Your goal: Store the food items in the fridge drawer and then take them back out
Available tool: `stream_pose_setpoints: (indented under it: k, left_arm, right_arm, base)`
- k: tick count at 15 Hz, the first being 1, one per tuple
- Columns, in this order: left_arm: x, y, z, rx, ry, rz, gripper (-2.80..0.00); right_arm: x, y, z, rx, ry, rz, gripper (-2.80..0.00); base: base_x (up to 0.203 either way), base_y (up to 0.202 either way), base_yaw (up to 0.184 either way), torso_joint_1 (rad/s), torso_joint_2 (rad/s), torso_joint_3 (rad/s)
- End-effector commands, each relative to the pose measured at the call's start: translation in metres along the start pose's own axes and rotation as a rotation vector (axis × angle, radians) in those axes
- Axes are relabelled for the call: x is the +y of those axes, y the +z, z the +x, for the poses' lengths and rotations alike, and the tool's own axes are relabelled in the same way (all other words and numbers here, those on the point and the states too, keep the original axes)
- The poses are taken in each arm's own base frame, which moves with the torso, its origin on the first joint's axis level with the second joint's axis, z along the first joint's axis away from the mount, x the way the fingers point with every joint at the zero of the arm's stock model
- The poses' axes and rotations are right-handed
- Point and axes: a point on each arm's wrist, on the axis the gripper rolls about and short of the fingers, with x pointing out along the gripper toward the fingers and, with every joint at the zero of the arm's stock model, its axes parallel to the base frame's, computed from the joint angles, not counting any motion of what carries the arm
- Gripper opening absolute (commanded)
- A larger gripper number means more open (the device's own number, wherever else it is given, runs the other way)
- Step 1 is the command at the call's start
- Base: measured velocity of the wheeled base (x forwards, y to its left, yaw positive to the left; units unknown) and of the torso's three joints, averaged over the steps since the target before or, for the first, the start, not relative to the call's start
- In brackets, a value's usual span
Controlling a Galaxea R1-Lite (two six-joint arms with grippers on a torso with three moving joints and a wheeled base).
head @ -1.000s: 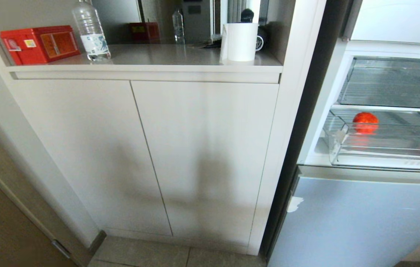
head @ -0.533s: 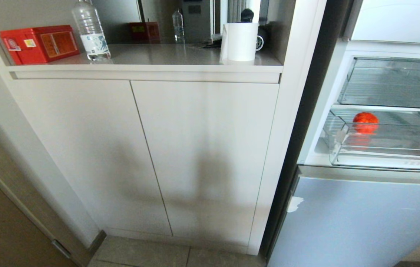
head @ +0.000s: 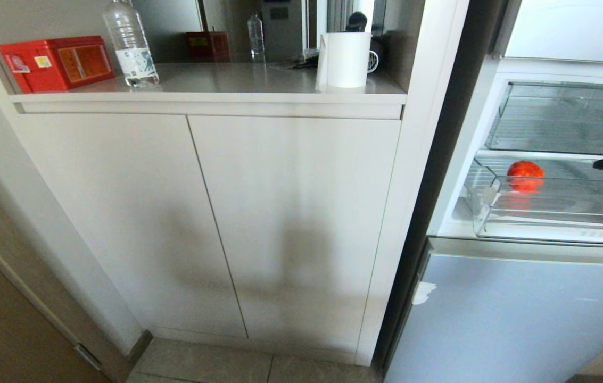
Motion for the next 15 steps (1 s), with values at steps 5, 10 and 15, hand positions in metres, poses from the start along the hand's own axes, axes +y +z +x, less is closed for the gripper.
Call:
stream_pose_setpoints:
  k: [5, 10, 15]
  left_arm:
    - [0.0, 0.0, 0.0, 0.0, -0.001, 0.0, -2.8]
    - [0.0, 0.0, 0.0, 0.0, 0.001, 0.001, -2.8]
    - [0.0, 0.0, 0.0, 0.0, 0.001, 0.0, -2.8]
  right_arm:
    - [-0.015, -0.002, 0.06, 0.027, -0.018, -0.068, 0.0]
    - [-0.02, -0.004, 0.073, 0.09, -0.024, -0.113, 0.0]
    - [-0.015, 0.0, 0.054, 0.184, -0.014, -0.153, 0.0]
  base:
    - [0.0, 0.0, 0.0, 0.0, 0.0, 0.0]
    - [0.0, 0.0, 0.0, 0.0, 0.0, 0.0]
    - [0.0, 0.0, 0.0, 0.0, 0.0, 0.0]
